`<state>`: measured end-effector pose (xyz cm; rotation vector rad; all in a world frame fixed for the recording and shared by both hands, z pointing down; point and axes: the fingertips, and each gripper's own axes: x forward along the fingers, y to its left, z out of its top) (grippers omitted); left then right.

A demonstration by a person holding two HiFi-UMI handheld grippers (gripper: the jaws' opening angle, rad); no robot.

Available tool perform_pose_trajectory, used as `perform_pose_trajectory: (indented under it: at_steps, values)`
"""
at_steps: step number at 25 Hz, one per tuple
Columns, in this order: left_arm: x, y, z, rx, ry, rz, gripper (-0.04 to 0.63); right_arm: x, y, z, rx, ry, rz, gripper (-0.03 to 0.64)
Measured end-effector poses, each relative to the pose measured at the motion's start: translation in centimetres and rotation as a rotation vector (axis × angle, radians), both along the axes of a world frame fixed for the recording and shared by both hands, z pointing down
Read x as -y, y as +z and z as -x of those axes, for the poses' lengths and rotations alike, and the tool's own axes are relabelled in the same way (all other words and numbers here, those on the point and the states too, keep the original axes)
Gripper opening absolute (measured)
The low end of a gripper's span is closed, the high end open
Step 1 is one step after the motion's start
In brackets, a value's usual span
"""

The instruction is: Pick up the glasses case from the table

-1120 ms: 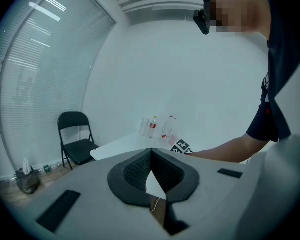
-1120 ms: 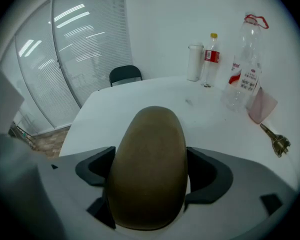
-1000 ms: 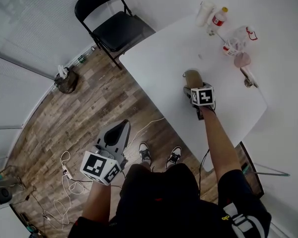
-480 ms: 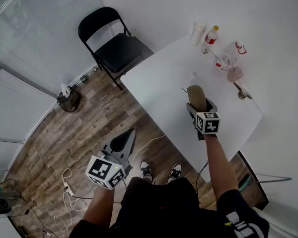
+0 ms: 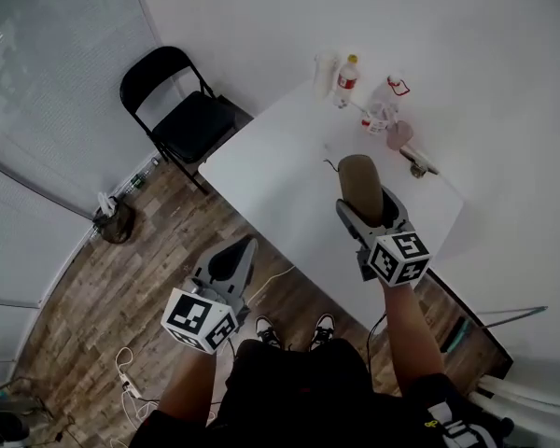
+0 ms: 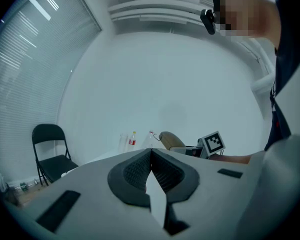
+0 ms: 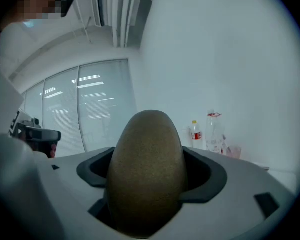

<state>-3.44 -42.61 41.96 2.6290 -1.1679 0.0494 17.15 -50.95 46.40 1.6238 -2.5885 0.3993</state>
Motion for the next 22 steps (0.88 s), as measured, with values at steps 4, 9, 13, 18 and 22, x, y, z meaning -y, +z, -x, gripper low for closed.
perform_pose_trajectory:
  at_steps: [4,9,13,18,22]
  values:
    - [-0.6,-2.7,-0.7,-0.006,0.021,-0.061,0.020,-4.1,-5.7,0.0,-0.007,-0.014,-0.108,0.408]
    - [-2.7,-6.0,-0.7,-0.001,0.012,-0.093,0.020,-9.3,-10.9,-0.6,0.044,-0.018,-0.165,0.408]
    - [-4.0,-9.1,-1.2,0.004,0.004,-0.143,0.020,-12.3,-14.9,-1.5,0.071,-0.018,-0.238,0.408]
    - [-5.0,-10.4,-2.3,0.007,0.010,-0.178,0.020,-14.7,-17.8,-2.0,-0.012,-0.017,-0.341,0.408]
    - [-5.6,-11.2,-3.0,0.002,0.019,-0.199,0.020,-15.6,-18.3,-2.4,-0.008,-0.016,-0.345,0.408]
